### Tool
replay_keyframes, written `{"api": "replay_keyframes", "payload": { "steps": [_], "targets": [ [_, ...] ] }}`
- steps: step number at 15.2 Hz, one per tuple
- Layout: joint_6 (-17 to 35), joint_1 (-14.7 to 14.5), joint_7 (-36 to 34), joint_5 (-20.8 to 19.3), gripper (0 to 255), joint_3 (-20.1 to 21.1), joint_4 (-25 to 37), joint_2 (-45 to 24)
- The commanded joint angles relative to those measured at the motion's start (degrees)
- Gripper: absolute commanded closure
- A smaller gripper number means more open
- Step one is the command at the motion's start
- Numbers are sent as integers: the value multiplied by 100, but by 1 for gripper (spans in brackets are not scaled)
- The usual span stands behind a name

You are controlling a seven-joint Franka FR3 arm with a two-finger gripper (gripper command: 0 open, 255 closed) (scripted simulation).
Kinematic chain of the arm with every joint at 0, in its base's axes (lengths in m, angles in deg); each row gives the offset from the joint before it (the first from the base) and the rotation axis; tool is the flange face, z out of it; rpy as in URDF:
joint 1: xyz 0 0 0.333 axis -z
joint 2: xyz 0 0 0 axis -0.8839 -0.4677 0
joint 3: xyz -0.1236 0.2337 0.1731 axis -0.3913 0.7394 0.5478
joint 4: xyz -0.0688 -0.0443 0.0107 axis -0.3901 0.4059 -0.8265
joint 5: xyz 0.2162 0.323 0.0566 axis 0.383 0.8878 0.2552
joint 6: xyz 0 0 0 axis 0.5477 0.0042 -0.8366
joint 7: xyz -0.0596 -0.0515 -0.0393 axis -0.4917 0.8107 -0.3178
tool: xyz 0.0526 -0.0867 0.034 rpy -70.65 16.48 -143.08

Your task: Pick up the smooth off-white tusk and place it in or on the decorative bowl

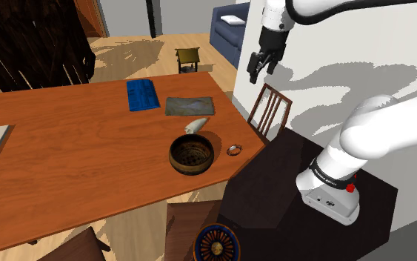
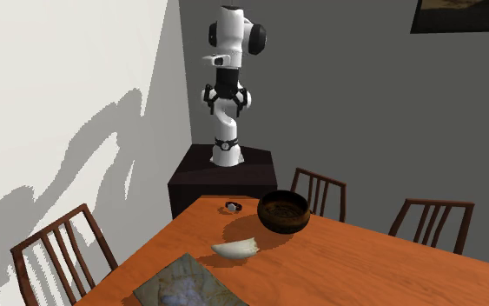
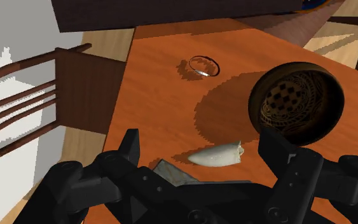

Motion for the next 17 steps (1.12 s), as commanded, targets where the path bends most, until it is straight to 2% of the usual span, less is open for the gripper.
{"api": "replay_keyframes", "payload": {
  "steps": [1, 6, 10, 14, 17],
  "targets": [
    [448, 79, -539, 100, 0, 239, -170, -182],
    [1594, 286, -1853, 271, 0, 906, -416, -930],
    [2498, 598, -3007, 165, 0, 1486, -378, -1771],
    [3295, 1096, -4382, -360, 0, 2104, -135, -2777],
    [3736, 1539, -5680, -1200, 0, 2524, 185, -3635]
  ]
}}
